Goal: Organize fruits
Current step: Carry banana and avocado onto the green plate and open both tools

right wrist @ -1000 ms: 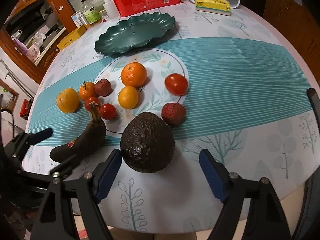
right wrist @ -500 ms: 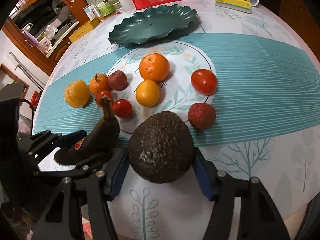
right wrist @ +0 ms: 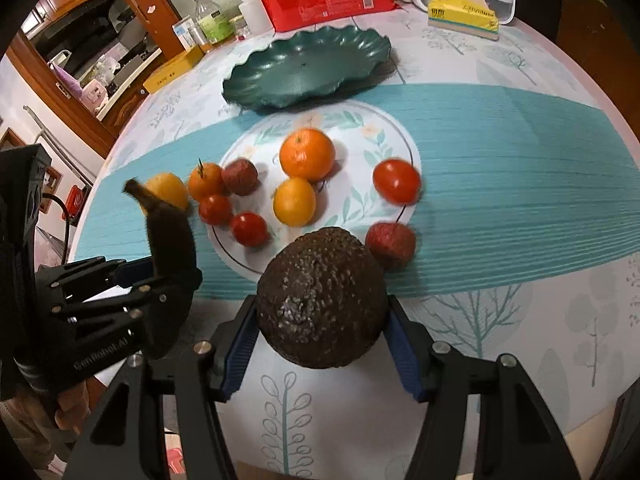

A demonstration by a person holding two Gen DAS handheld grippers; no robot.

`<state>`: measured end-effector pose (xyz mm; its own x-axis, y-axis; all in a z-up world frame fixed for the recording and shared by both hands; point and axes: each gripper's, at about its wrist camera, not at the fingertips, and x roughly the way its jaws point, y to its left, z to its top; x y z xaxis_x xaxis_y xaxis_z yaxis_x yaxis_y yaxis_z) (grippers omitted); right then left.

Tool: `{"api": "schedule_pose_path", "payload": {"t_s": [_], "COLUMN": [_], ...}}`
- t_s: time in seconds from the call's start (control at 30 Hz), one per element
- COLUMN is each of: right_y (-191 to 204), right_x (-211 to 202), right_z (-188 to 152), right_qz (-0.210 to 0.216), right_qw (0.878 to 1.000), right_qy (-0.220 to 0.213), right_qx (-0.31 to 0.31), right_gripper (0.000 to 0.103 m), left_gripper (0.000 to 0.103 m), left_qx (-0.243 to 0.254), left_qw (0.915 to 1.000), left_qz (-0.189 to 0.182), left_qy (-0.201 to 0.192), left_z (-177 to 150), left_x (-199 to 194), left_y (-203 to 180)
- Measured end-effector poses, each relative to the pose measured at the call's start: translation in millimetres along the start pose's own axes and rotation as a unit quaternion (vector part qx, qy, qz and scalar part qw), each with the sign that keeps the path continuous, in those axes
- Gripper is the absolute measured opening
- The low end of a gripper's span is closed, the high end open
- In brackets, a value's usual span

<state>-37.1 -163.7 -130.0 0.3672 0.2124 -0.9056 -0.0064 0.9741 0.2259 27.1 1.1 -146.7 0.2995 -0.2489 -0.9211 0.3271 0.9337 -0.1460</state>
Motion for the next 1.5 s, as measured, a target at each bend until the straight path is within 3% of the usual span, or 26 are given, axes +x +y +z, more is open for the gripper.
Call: {"api": "schedule_pose_path", "payload": {"t_s": [0.17, 0.3, 0.63, 0.77, 0.93, 1.1, 1.3, 1.37, 1.4, 1.5], "right_y": [6.3, 17.4, 20.9, 14.9, 8.9, -1.0, -7.3, -8.4, -8.0, -4.2], "right_x": [-24.3, -45.1, -67.8, -41.0, 16.9, 74.6, 120.4, 128.6, 128.0, 127.1], "right_z": [20.6, 45.5, 156.6, 203.2, 238.9, 253.2, 252.2, 252.3, 252.7, 254.1], "right_qz": [-0.001, -0.009, -0.032, -0.037, -0.037, -0.028, -0.036, -0.038, -0.037, -0.038], "right_qw": [1.0, 0.999, 0.993, 0.994, 0.994, 0.996, 0.993, 0.993, 0.993, 0.991], "right_qy": [-0.022, -0.05, -0.105, -0.097, -0.075, -0.04, -0.005, -0.004, -0.014, -0.032], "right_qx": [-0.005, -0.019, -0.03, -0.039, -0.069, -0.08, -0.108, -0.111, -0.113, -0.125], "right_gripper": [0.061, 0.061, 0.061, 0.061, 0.061, 0.061, 0.062, 0.062, 0.062, 0.063], "left_gripper": [0.031, 0.031, 0.031, 0.031, 0.031, 0.031, 0.032, 0.042, 0.057, 0.07], "left_qx": [-0.013, -0.006, -0.018, -0.031, -0.061, -0.087, -0.107, -0.108, -0.109, -0.114], "left_qw": [0.9991, 0.998, 0.9947, 0.9943, 0.9945, 0.9949, 0.9933, 0.9935, 0.9935, 0.9928], "left_qz": [-0.027, -0.027, -0.026, -0.026, -0.022, -0.01, -0.009, 0.002, 0.001, 0.011], "left_qy": [-0.03, -0.057, -0.098, -0.099, -0.082, -0.051, -0.043, -0.036, -0.032, -0.036], "left_z": [24.9, 53.6, 165.2, 205.3, 234.1, 248.9, 256.9, 257.0, 256.9, 255.8], "left_x": [-34.3, -60.7, -84.9, -61.2, -1.2, 57.6, 88.1, 95.2, 97.7, 98.7], "left_y": [5.8, 4.7, 14.3, 22.8, 38.9, 53.9, 65.7, 67.9, 68.8, 71.1]}}
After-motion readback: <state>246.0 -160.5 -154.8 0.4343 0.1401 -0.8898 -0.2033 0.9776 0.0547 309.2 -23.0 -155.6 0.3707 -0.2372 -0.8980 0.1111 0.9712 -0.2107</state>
